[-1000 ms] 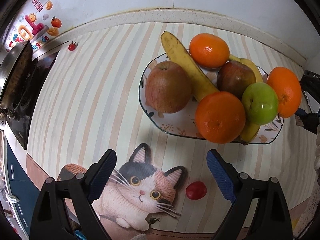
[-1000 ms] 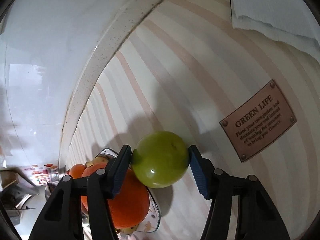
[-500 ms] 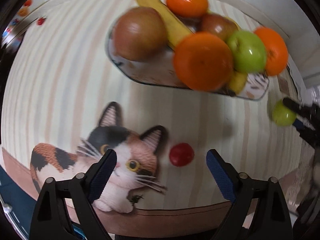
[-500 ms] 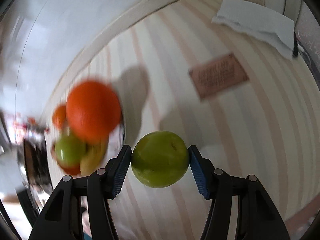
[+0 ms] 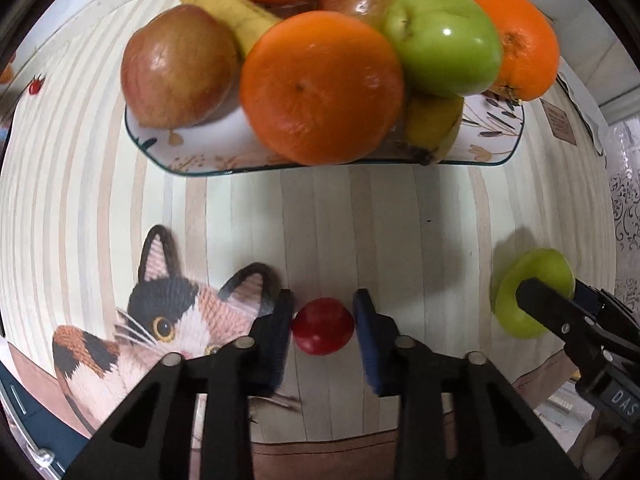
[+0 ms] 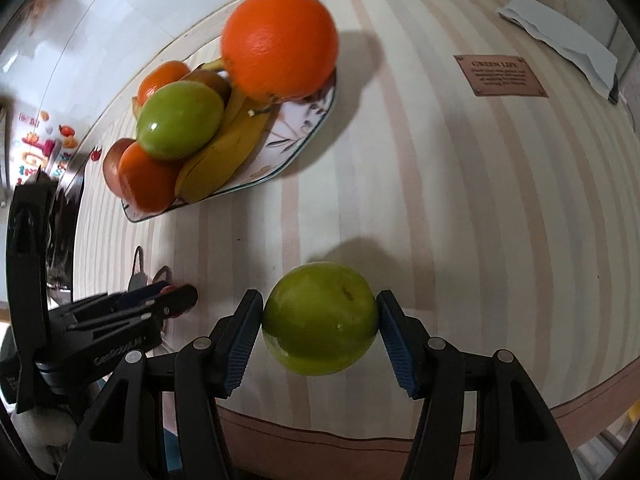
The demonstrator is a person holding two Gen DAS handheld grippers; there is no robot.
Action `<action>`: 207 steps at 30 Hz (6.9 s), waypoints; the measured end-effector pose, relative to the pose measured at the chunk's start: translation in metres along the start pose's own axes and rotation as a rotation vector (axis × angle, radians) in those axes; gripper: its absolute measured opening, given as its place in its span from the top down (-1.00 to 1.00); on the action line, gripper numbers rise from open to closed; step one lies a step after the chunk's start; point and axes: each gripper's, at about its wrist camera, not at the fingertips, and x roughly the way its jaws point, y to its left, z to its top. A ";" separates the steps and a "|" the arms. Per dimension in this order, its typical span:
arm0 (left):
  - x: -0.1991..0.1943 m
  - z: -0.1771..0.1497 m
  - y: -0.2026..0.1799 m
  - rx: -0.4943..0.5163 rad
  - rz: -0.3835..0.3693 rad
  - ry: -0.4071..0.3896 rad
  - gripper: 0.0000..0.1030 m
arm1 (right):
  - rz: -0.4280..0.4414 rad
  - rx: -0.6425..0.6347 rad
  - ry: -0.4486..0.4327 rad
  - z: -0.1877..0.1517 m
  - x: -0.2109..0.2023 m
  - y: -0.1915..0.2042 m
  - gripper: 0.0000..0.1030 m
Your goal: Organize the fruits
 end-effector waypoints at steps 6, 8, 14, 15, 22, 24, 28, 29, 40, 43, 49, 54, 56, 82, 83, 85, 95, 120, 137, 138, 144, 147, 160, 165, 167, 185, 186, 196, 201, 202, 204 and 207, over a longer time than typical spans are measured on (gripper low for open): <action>-0.008 -0.007 0.003 -0.027 -0.019 -0.008 0.48 | 0.010 -0.012 -0.017 0.008 -0.004 0.011 -0.19; -0.021 -0.006 0.011 -0.050 -0.036 -0.028 0.48 | 0.019 -0.017 -0.025 0.012 -0.009 0.014 -0.19; -0.087 0.012 0.027 -0.101 -0.125 -0.139 0.48 | 0.090 -0.053 -0.067 0.029 -0.047 0.026 -0.19; -0.101 0.019 0.030 -0.106 -0.144 -0.165 0.48 | 0.108 -0.065 -0.083 0.036 -0.054 0.036 -0.19; -0.145 0.078 0.062 -0.115 -0.191 -0.250 0.48 | 0.156 -0.178 -0.175 0.097 -0.092 0.073 -0.19; -0.143 0.098 0.070 -0.115 -0.182 -0.237 0.48 | 0.149 -0.215 -0.184 0.114 -0.091 0.084 -0.19; -0.122 0.133 0.089 -0.124 -0.173 -0.169 0.48 | 0.158 -0.260 -0.144 0.141 -0.064 0.110 -0.19; -0.114 0.139 0.098 -0.134 -0.173 -0.145 0.48 | 0.162 -0.266 -0.125 0.146 -0.055 0.114 -0.19; -0.059 0.161 0.141 -0.208 -0.177 0.018 0.47 | 0.166 -0.287 -0.026 0.145 -0.003 0.142 -0.19; -0.046 0.162 0.140 -0.198 -0.165 0.046 0.46 | 0.153 -0.293 -0.024 0.146 0.003 0.146 -0.19; -0.032 0.162 0.142 -0.217 -0.150 0.093 0.41 | 0.129 -0.281 -0.008 0.153 0.006 0.152 -0.20; -0.036 0.161 0.142 -0.204 -0.139 0.075 0.07 | 0.105 -0.283 -0.011 0.156 0.004 0.159 -0.32; -0.041 0.159 0.146 -0.211 -0.150 0.055 -0.09 | 0.095 -0.282 -0.009 0.156 0.003 0.159 -0.34; -0.148 0.034 0.113 -0.081 0.012 -0.255 -0.83 | -0.197 -0.127 -0.187 0.076 -0.099 0.126 -0.93; -0.153 0.030 0.111 -0.072 0.009 -0.266 -0.83 | -0.209 -0.124 -0.196 0.070 -0.104 0.125 -0.93; -0.161 0.022 0.108 -0.056 0.005 -0.284 -0.83 | -0.226 -0.106 -0.221 0.058 -0.116 0.123 -0.94; -0.201 -0.025 0.098 -0.026 -0.023 -0.360 -0.83 | -0.237 -0.069 -0.328 0.014 -0.174 0.131 -0.95; -0.336 -0.230 0.039 -0.084 0.111 -0.681 -0.83 | -0.163 -0.258 -0.617 -0.185 -0.369 0.159 -1.00; -0.360 -0.272 0.058 -0.067 0.094 -0.723 -0.98 | -0.149 -0.244 -0.614 -0.230 -0.379 0.178 -1.00; -0.359 -0.272 0.058 -0.067 0.093 -0.720 -0.98 | -0.156 -0.239 -0.614 -0.228 -0.377 0.177 -1.00; -0.346 -0.258 0.059 -0.068 0.097 -0.698 -0.99 | -0.122 -0.217 -0.585 -0.206 -0.365 0.162 -1.00; -0.338 -0.249 0.057 -0.067 0.089 -0.680 -0.99 | -0.131 -0.210 -0.567 -0.195 -0.356 0.155 -1.00; -0.318 -0.225 0.049 -0.052 0.118 -0.656 -0.99 | -0.181 -0.196 -0.547 -0.172 -0.332 0.141 -1.00; -0.312 -0.222 0.048 -0.049 0.119 -0.643 -0.99 | -0.194 -0.194 -0.549 -0.167 -0.325 0.140 -1.00; -0.312 -0.221 0.048 -0.047 0.122 -0.641 -0.99 | -0.206 -0.197 -0.546 -0.166 -0.322 0.139 -1.00; -0.313 -0.223 0.051 -0.049 0.119 -0.647 -0.99 | -0.210 -0.198 -0.533 -0.168 -0.313 0.135 -1.00; -0.312 -0.223 0.051 -0.051 0.119 -0.647 -0.99 | -0.210 -0.198 -0.533 -0.168 -0.313 0.135 -1.00; -0.313 -0.223 0.049 -0.050 0.117 -0.649 -0.99 | -0.213 -0.201 -0.536 -0.168 -0.312 0.136 -1.00; -0.314 -0.223 0.047 -0.052 0.118 -0.650 -0.99 | -0.213 -0.205 -0.540 -0.168 -0.314 0.136 -1.00; -0.314 -0.223 0.047 -0.052 0.118 -0.650 -0.99 | -0.214 -0.207 -0.541 -0.168 -0.315 0.137 -1.00; -0.314 -0.223 0.048 -0.051 0.118 -0.650 -0.99 | -0.213 -0.211 -0.542 -0.167 -0.318 0.136 -1.00; -0.314 -0.223 0.046 -0.052 0.119 -0.652 -0.99 | -0.212 -0.213 -0.544 -0.166 -0.319 0.137 -1.00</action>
